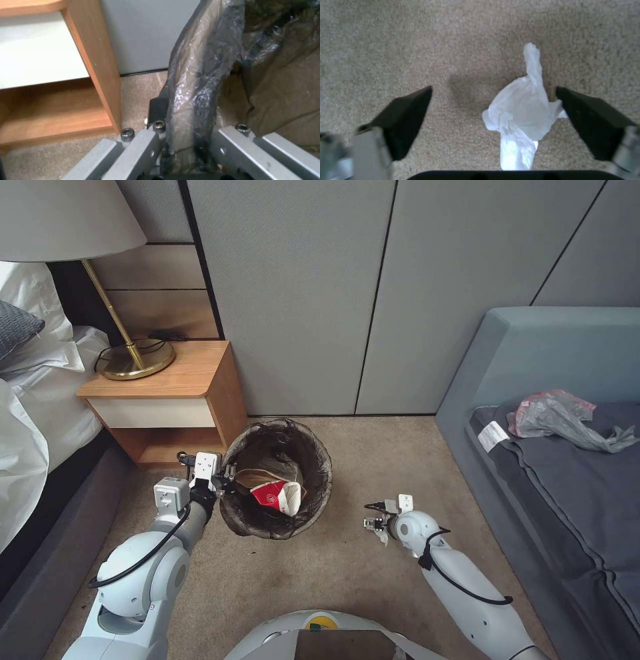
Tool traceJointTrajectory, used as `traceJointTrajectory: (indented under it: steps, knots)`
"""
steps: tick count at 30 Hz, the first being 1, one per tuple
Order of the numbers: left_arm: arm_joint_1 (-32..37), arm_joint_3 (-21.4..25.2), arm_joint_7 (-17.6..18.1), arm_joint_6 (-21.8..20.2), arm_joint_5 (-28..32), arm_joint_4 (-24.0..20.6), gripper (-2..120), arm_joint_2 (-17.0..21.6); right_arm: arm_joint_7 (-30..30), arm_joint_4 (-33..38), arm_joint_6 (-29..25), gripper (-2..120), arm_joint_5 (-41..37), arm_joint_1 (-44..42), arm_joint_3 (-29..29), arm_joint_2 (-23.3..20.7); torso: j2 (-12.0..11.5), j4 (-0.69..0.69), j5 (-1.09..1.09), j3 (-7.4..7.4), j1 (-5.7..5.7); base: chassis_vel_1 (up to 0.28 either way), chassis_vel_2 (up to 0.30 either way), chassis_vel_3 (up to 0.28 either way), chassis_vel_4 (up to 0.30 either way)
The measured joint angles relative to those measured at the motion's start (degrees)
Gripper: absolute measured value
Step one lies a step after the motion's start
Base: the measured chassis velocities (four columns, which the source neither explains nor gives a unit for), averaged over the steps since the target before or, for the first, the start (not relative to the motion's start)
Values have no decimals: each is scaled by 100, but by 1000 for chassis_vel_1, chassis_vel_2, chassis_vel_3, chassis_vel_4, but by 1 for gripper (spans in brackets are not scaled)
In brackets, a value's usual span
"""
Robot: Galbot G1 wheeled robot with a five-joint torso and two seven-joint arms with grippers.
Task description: Pick up the trash bin, then pick up the garbage from the floor and place it into the trash bin.
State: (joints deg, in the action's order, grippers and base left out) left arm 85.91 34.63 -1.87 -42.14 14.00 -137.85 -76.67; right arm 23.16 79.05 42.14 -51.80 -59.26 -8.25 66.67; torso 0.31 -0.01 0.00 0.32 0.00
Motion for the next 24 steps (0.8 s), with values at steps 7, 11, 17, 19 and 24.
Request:
traceJointTrajectory:
  steps: [7, 11, 17, 19, 24]
  knots:
    - [17, 16, -11, 0, -9, -144, 0, -10, -126, -48, -1, 67, 50, -62, -126, -18, 0, -1, 0, 0, 0, 0, 0, 0, 0]
    - [19, 14, -8, 0, -9, -144, 0, -23, -156, -32, -1, 50, 73, -111, -189, -39, 0, -1, 0, 0, 0, 0, 0, 0, 0]
    - [2, 6, -5, 0, -15, -142, 0, -37, -155, -2, -1, 30, 94, -162, -230, -7, 0, -1, 0, 0, 0, 0, 0, 0, 0]
    - [-2, 8, -5, 0, -16, -137, 0, -37, -152, 6, -1, 23, 106, -175, -235, 2, 0, -1, 0, 0, 0, 0, 0, 0, 0]
    - [-4, 11, -5, 0, -16, -133, 0, -37, -151, 9, -1, 12, 115, -181, -236, 5, 0, -1, 0, 0, 0, 0, 0, 0, 0]
